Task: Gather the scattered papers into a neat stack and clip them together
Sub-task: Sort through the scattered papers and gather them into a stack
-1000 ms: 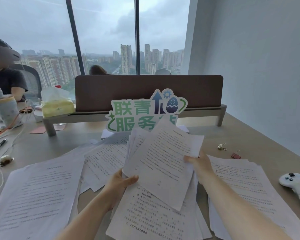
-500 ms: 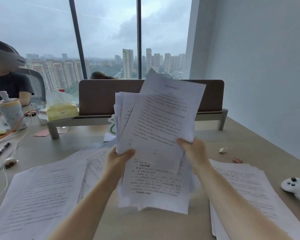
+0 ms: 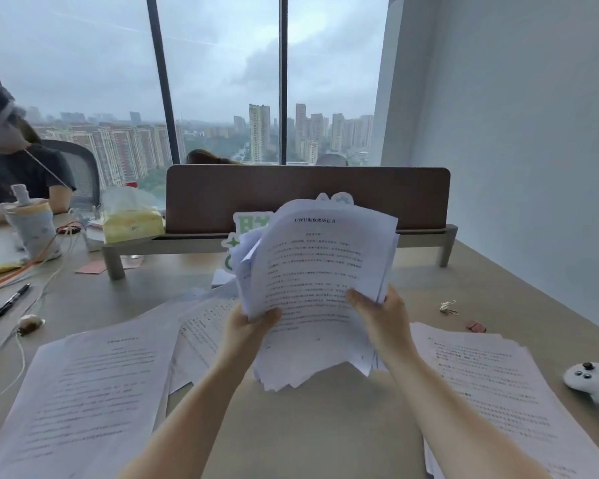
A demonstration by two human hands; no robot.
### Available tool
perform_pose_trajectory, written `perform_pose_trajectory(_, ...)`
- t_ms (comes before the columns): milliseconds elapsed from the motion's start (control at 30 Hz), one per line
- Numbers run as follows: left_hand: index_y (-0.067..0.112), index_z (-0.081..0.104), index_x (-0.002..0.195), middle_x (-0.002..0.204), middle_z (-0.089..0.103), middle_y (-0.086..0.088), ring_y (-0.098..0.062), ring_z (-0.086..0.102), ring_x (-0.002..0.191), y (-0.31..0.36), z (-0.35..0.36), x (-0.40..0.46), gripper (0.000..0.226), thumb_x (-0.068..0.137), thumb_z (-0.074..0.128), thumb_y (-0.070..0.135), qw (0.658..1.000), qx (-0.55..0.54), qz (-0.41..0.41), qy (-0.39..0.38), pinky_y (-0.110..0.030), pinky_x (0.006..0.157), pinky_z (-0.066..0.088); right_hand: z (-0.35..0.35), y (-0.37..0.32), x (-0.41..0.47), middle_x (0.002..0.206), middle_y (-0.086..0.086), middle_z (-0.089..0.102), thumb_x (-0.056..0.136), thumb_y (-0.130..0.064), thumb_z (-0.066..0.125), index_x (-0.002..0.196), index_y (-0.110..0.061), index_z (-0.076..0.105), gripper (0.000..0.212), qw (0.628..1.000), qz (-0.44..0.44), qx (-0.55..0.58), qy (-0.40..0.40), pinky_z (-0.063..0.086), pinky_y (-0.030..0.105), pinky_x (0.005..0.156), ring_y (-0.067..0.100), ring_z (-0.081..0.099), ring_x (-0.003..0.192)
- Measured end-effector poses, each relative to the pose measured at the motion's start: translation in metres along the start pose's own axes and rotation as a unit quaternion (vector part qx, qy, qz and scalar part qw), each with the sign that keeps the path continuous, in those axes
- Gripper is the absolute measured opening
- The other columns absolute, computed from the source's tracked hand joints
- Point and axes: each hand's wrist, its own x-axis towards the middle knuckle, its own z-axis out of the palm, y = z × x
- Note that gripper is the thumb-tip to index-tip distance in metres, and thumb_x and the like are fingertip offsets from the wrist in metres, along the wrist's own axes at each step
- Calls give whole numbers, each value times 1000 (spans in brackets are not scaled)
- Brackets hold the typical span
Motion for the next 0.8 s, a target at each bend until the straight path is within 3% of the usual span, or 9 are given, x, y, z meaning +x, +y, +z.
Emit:
perform_pose_trajectory(100,12,70,98,89,72,-2,-20,67,83,-6,5,-1,14,85,72,8,1000,10,-21,1,-29,69,54,-2,6,2,92,-16,72,87,-28,67,100,-38,64,17,999,13,-47,-12,56,37,77,9,66,92)
perform_pose_trajectory(200,17,68,79,77,68,0,-19,63,72,-4,11,2,9,86,71,11,998,59,-30,16,-27,61,50,-6,11,5,90,-16,70,91,-31,61,98,-33,65,9,991,12,-133,-11,56,37,73,14,67,89)
perform_pose_trajectory(300,15,67,72,70,67,-1,-19,63,64,6,22,3,15,87,71,13,997,75,-7,11,-28,59,50,-17,8,5,86,-16,69,95,-26,59,105,-22,69,15,986,-25,-160,24,47,21,62,10,65,81)
perform_pose_trajectory(467,18,70,90,86,75,-3,-22,72,79,18,58,2,2,88,70,17,996,62,-6,-62,-40,72,60,-62,1,10,90,-3,67,93,-18,62,110,-10,70,20,976,-6,-203,82,49,26,65,22,65,86)
perform_pose_trajectory(667,12,67,110,97,75,-5,-22,72,84,-4,123,-12,21,91,58,10,983,48,-99,-147,-30,67,57,-138,22,1,98,6,71,89,-16,64,109,-9,70,21,962,99,-235,100,49,33,73,27,64,90)
perform_pose_trajectory(800,9,66,113,97,74,-7,-25,71,87,-25,165,-27,30,86,55,4,970,60,-149,-183,-31,72,57,-185,38,-12,88,5,68,89,-15,64,93,-13,67,6,949,161,-247,108,43,30,64,25,61,80)
